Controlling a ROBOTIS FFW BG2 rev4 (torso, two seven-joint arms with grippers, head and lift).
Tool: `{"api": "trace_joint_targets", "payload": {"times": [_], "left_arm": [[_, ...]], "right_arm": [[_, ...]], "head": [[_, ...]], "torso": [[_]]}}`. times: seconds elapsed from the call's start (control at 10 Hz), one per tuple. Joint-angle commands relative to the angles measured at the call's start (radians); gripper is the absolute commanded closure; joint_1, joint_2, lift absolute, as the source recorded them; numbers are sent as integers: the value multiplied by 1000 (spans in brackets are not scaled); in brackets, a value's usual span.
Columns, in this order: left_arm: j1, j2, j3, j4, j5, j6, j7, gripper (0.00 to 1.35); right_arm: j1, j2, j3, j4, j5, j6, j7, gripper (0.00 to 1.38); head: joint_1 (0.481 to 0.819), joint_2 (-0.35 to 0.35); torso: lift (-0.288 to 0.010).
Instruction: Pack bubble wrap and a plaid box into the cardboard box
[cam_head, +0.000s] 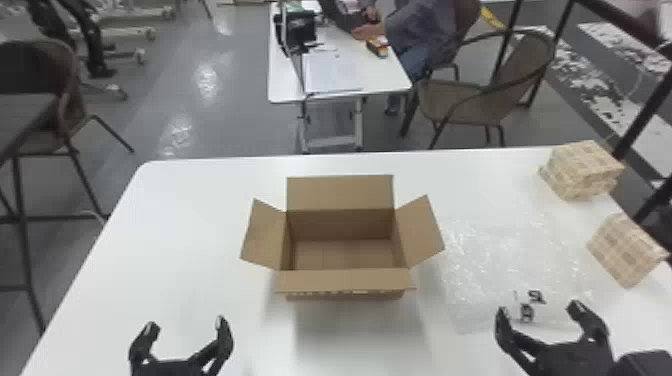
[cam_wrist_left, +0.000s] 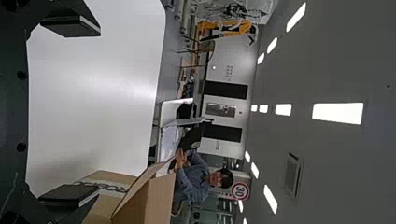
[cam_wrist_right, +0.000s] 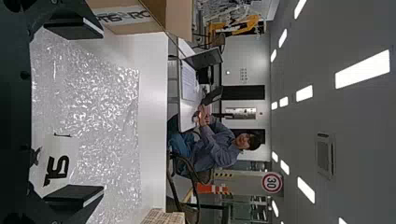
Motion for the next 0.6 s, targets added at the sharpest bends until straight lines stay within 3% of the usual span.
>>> {"api": "trace_joint_targets", "payload": {"times": [0.0,0.3,0.5], "left_arm": [[0,-4,-1,0,0,-2,0,117],[-14,-4,-15,-3,33,25,-15,117],[-44,-4,-40,-9,110,69,-49,117]], "right_arm": [[0,0,0,0,-1,3,0,122],[0,0,0,0,-1,4,0,122],[0,0,0,2,-2,4,0,122]], "head": [[695,50],[695,48],[695,34]], "torso": [[-73],[-73],[-73]]}}
